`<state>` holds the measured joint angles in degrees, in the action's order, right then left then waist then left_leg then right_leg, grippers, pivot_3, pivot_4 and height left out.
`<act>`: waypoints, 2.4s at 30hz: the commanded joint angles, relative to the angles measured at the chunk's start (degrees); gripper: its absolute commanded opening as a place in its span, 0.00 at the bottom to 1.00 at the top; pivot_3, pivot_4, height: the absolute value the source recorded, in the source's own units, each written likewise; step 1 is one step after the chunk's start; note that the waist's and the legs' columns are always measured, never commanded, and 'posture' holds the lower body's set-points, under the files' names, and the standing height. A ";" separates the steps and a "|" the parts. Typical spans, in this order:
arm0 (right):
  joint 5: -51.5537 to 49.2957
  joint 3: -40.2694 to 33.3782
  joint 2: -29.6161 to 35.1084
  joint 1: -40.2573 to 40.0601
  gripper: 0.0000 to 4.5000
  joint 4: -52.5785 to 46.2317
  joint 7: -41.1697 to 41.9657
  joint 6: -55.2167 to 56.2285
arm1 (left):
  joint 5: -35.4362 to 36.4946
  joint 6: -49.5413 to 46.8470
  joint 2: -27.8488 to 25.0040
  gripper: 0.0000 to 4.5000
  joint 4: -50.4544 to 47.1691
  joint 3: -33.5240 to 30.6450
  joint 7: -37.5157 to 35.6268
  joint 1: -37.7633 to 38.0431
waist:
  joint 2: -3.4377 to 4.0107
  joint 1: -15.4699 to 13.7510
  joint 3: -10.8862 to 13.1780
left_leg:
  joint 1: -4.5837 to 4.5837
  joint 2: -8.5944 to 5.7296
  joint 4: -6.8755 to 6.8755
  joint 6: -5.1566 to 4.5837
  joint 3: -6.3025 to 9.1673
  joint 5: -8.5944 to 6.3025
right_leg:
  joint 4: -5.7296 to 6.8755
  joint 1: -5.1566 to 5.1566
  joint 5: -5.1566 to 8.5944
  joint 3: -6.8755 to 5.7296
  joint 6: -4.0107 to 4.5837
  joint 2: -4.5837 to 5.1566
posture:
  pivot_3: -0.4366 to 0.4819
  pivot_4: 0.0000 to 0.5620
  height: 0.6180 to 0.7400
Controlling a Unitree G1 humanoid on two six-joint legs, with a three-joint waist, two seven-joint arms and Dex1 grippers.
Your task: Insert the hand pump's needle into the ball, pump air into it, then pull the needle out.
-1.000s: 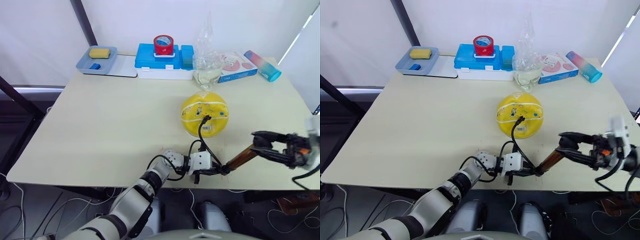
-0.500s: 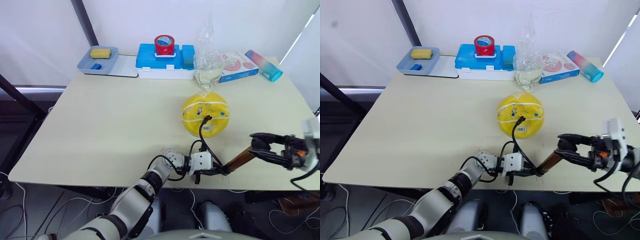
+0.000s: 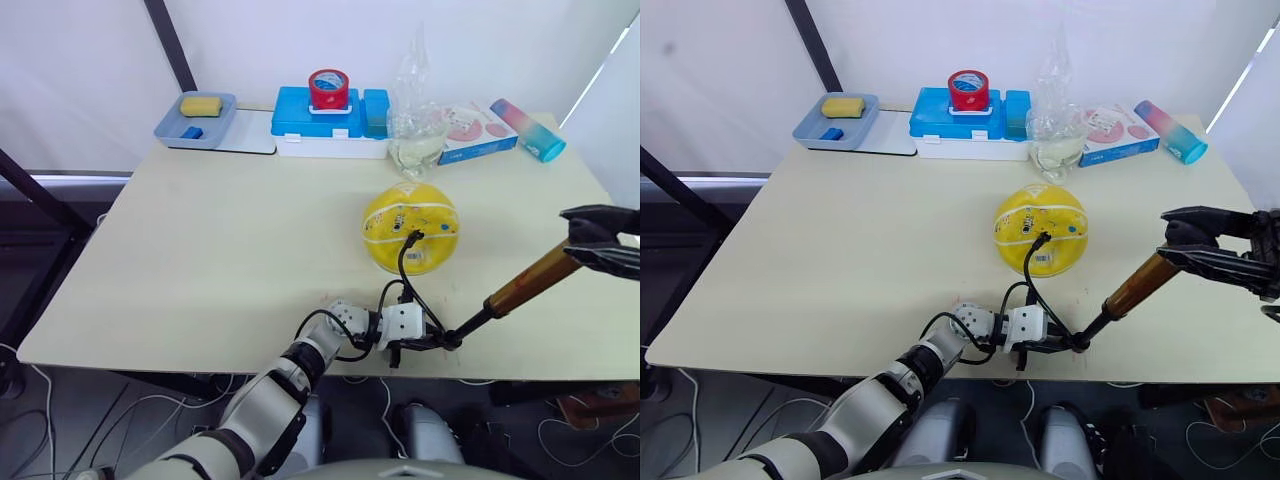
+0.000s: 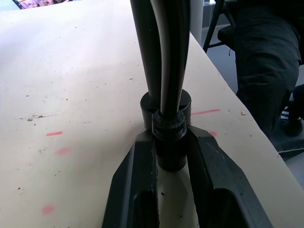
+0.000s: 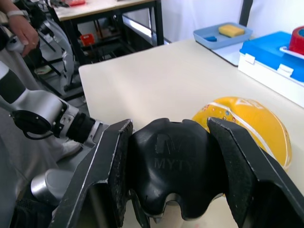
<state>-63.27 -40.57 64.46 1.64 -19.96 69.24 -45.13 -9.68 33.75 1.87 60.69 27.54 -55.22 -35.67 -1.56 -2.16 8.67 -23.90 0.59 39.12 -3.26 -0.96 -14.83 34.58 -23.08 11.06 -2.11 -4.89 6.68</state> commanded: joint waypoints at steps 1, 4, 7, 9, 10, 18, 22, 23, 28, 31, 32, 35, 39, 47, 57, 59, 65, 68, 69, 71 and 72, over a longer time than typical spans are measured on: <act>2.86 -0.82 -1.44 -1.60 0.44 -1.53 -0.48 1.61 | -4.06 -2.90 -2.60 0.08 5.20 1.62 -0.02 2.01 | -0.01 0.00 0.00 | 0.00 0.00 0.00 0.00 -0.01 0.00 | 0.00 0.00 0.00 0.00 0.00 0.00 | 0.48 0.27 1.00; 9.73 5.09 -3.84 -5.27 0.44 -2.36 -0.36 5.90 | -4.04 -2.98 -2.50 0.08 5.21 1.61 0.06 1.98 | -0.06 0.01 -0.04 | 0.00 0.00 0.00 -0.01 0.00 0.01 | -0.01 0.00 0.01 0.00 -0.02 -0.01 | 0.48 0.27 1.00; 16.33 11.70 -7.06 -6.92 0.44 -1.41 -0.51 12.00 | -4.02 -3.07 -2.57 0.08 5.22 1.53 0.22 1.95 | -0.19 0.05 -0.15 | 0.05 0.01 0.00 0.01 -0.03 -0.01 | 0.00 0.02 0.02 0.02 -0.04 -0.03 | 0.48 0.27 1.00; 19.02 14.44 -8.89 -7.20 0.44 -0.22 -0.84 14.84 | -4.01 -3.11 -2.56 0.08 5.22 1.50 0.32 1.93 | -0.23 0.04 -0.17 | 0.05 0.01 0.00 0.01 0.00 -0.01 | 0.00 0.02 0.02 0.01 -0.04 -0.05 | 0.48 0.27 1.00; 20.26 15.73 -9.80 -7.36 0.44 0.51 -0.83 16.22 | -4.03 -3.11 -2.55 0.08 5.22 1.52 0.34 1.94 | -0.22 0.04 -0.17 | 0.05 0.01 0.00 0.01 -0.01 -0.01 | 0.00 0.02 0.02 0.01 -0.04 -0.04 | 0.48 0.27 1.00; 24.59 19.12 -14.18 -6.70 0.44 3.15 -2.70 22.61 | -3.95 -3.14 -2.45 0.08 5.20 1.45 0.64 1.98 | -0.18 0.05 -0.19 | 0.06 0.00 0.00 -0.03 -0.02 0.02 | 0.01 0.02 0.01 0.02 -0.04 -0.04 | 0.48 0.27 1.00; 20.15 13.99 -12.01 -6.68 0.44 2.53 -0.91 20.26 | -3.92 -3.17 -2.38 0.08 5.31 1.42 0.65 1.91 | -0.14 0.03 -0.17 | 0.06 0.01 0.01 -0.03 -0.02 0.02 | 0.01 0.02 0.01 0.02 -0.04 -0.03 | 0.48 0.27 1.00; 17.92 11.14 -10.88 -6.50 0.44 2.30 -0.60 18.58 | -3.92 -3.16 -2.38 0.08 5.34 1.40 0.66 1.87 | -0.07 -0.06 -0.12 | 0.05 0.00 0.01 -0.03 -0.02 0.02 | 0.01 0.02 0.01 0.02 -0.03 -0.02 | 0.48 0.27 1.00; 10.46 1.77 -5.93 -4.96 0.44 2.18 -0.16 11.82 | -4.01 -3.06 -2.34 0.08 5.57 1.38 0.63 1.64 | 0.02 -0.12 -0.06 | 0.02 -0.05 0.01 -0.03 -0.03 0.02 | 0.00 0.02 -0.11 0.02 0.15 0.04 | 0.48 0.27 1.00; 6.87 -1.72 -3.43 -3.17 0.44 2.18 -0.98 7.87 | -4.18 -2.99 -2.31 0.08 5.77 1.52 0.67 1.59 | 0.03 -0.08 -0.05 | 0.02 -0.05 0.02 0.00 -0.03 0.00 | 0.00 0.02 0.01 0.02 -0.04 0.05 | 0.48 0.27 1.00; 5.99 -2.32 -2.88 -2.44 0.44 2.15 -1.44 6.79 | -4.24 -2.98 -2.32 0.08 5.85 1.56 0.70 1.56 | 0.03 -0.08 -0.05 | 0.03 -0.05 0.01 0.01 -0.03 -0.01 | 0.00 0.02 0.01 0.02 -0.05 0.05 | 0.48 0.27 1.00; 2.90 -4.02 -1.01 0.24 0.44 2.13 -2.56 3.25 | -4.36 -2.93 -2.35 0.08 6.02 1.63 0.73 1.42 | 0.02 -0.07 -0.05 | 0.02 -0.04 0.01 0.01 -0.03 -0.01 | 0.00 0.01 0.01 0.01 -0.05 0.04 | 0.48 0.27 1.00; -0.75 -4.58 -0.04 4.10 0.44 1.58 -4.81 0.07 | -4.42 -2.80 -2.48 0.08 6.02 1.64 0.85 1.32 | 0.02 -0.08 -0.03 | 0.01 -0.04 0.01 0.01 -0.06 -0.01 | -0.02 0.01 0.01 0.02 -0.04 0.06 | 0.48 0.27 1.00; 9.79 5.87 -5.75 -2.54 0.44 -1.62 -3.04 5.91 | -4.37 -2.71 -2.26 0.08 5.92 1.71 0.84 1.63 | -0.10 -0.02 -0.13 | 0.03 0.00 0.01 -0.02 -0.03 0.01 | -0.01 0.01 0.01 0.01 -0.04 -0.01 | 0.48 0.27 1.00; 27.34 21.83 -14.75 -7.36 0.44 4.73 -3.35 24.26 | -4.28 -2.51 -2.12 0.08 5.24 1.69 0.99 1.40 | -0.39 0.01 -0.37 | 0.08 0.00 0.02 0.01 -0.02 -0.01 | 0.01 0.03 0.01 0.01 -0.05 -0.03 | 0.48 0.27 1.00; 26.88 21.19 -14.80 -7.10 0.44 4.82 -2.88 25.14 | -4.24 -2.52 -2.19 0.08 5.15 1.62 0.93 1.41 | -0.33 0.04 -0.40 | 0.08 0.00 0.02 0.01 -0.04 0.00 | 0.01 0.03 0.01 0.02 -0.05 -0.01 | 0.48 0.27 1.00; 19.23 13.69 -10.85 -4.63 0.44 2.97 -1.01 20.84 | -4.23 -2.43 -2.55 0.08 5.20 1.57 0.61 1.50 | -0.05 0.00 -0.20 | 0.06 0.00 0.02 0.02 -0.04 -0.01 | 0.02 0.02 0.01 0.02 -0.05 0.02 | 0.48 0.27 1.00; 14.78 9.45 -7.89 -3.49 0.44 2.07 -0.35 16.99 | -4.24 -2.44 -2.65 0.08 5.25 1.54 0.45 1.44 | 0.00 -0.08 -0.14 | 0.05 -0.01 0.01 0.01 -0.04 -0.01 | 0.01 0.01 0.01 0.02 -0.04 0.02 | 0.48 0.27 1.00; 12.55 6.83 -5.81 -2.76 0.44 2.00 0.14 14.61 | -4.25 -2.43 -2.68 0.08 5.30 1.53 0.38 1.42 | 0.08 -0.07 -0.10 | 0.03 -0.01 0.01 -0.01 -0.03 0.01 | 0.01 0.00 0.00 0.00 -0.03 0.02 | 0.48 0.27 1.00; 9.23 2.98 -2.72 -1.73 0.44 1.98 0.72 10.76 | -4.28 -2.37 -2.68 0.08 5.36 1.56 0.29 1.44 | 0.15 -0.03 -0.03 | 0.02 -0.03 0.02 -0.02 -0.05 0.01 | 0.00 0.01 -0.09 0.01 0.12 0.05 | 0.48 0.27 1.00; 8.04 1.77 -1.63 -1.24 0.44 2.01 0.76 9.29 | -4.28 -2.34 -2.70 0.08 5.41 1.55 0.24 1.42 | 0.15 -0.02 -0.03 | 0.02 -0.03 0.02 0.00 -0.06 0.00 | 0.00 0.00 -0.09 0.01 0.12 0.06 | 0.48 0.27 1.00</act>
<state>-51.52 -28.97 58.87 -2.29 -18.09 70.85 -32.29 -9.88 34.11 2.18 61.43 27.48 -54.84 -36.20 -1.41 -2.18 8.64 -23.88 0.56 39.14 -3.26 -1.02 -14.83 34.57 -23.08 10.96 -2.11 -4.77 6.73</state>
